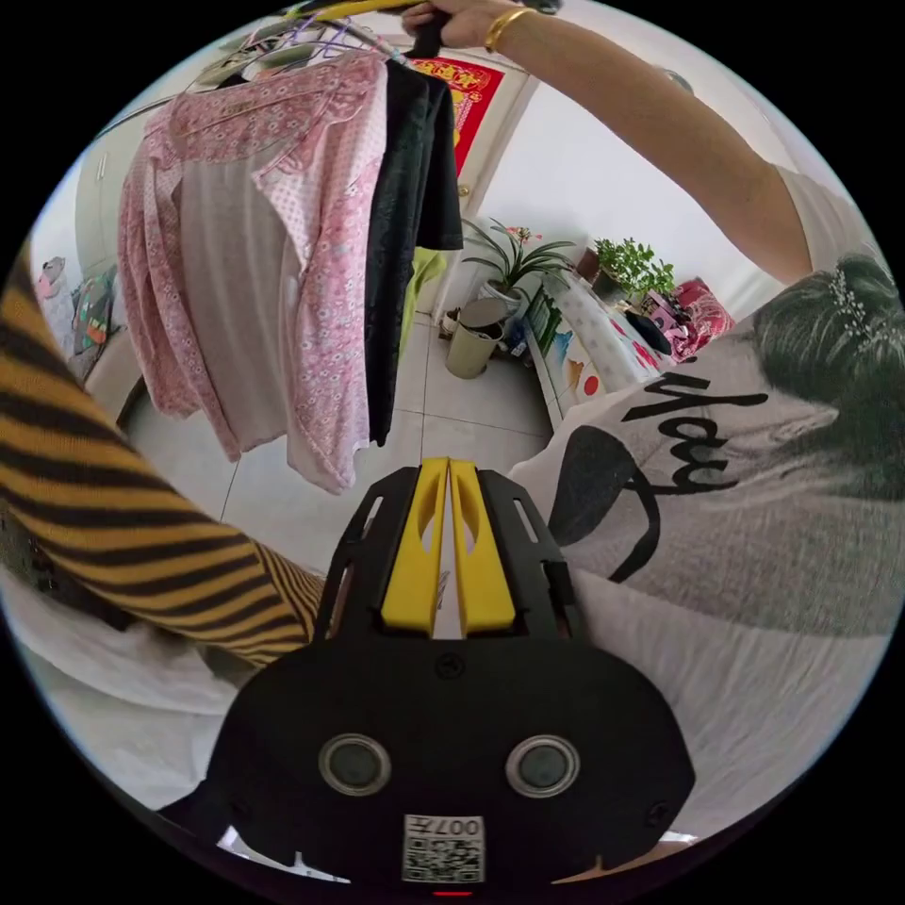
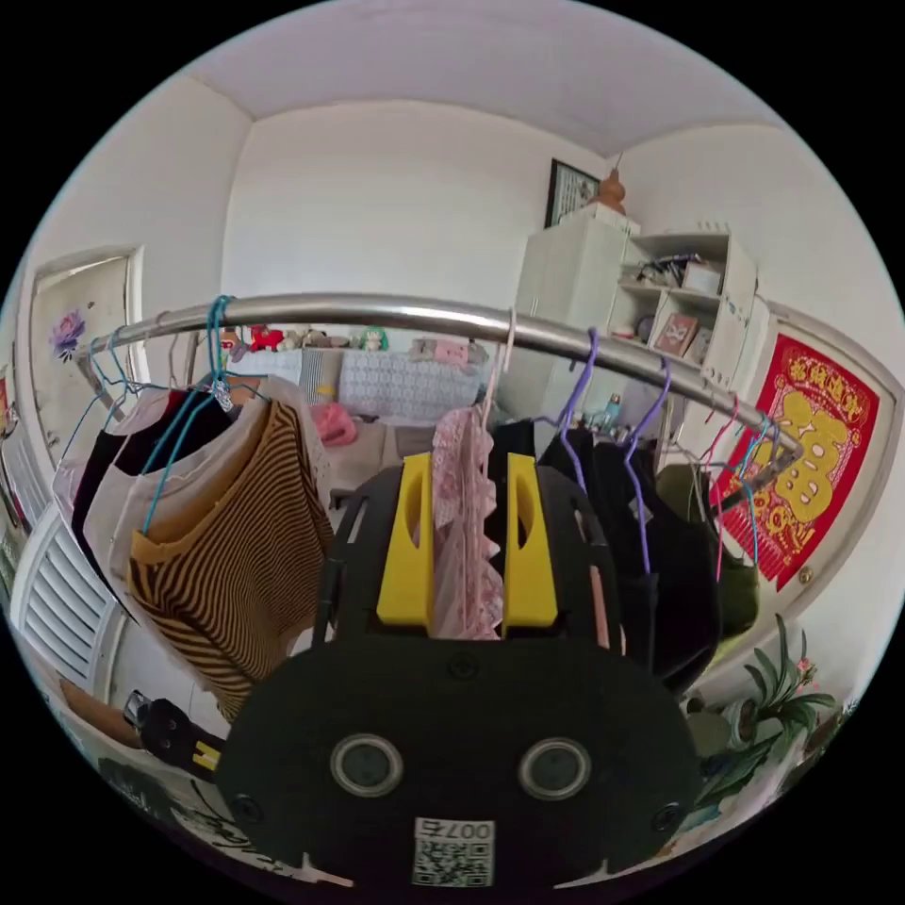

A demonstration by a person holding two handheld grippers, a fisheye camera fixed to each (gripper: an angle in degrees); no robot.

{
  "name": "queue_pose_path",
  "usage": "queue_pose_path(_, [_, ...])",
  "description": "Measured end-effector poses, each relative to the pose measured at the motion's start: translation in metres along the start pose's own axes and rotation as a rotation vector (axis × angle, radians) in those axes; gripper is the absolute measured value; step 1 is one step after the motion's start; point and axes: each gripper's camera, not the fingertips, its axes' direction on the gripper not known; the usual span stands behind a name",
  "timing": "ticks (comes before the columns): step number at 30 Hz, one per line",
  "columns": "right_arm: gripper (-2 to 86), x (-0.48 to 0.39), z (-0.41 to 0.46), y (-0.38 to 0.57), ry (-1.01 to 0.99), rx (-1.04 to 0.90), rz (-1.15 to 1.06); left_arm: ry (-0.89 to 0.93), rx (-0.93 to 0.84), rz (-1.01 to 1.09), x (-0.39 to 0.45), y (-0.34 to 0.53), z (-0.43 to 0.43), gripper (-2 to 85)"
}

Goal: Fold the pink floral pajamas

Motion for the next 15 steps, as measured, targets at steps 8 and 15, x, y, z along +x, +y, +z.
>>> queue_pose_path(8, [1.1, -0.015, 0.066, -0.036, 0.082, -0.259, 0.011, 0.004, 0.001, 0.019, 0.0, -0.008, 0.006, -1.0])
queue_pose_path(15, [0.0, -0.019, 0.053, -0.062, -0.003, -0.209, -0.019, -0.007, -0.005, -0.055, -0.015, 0.007, 0.01, -1.0])
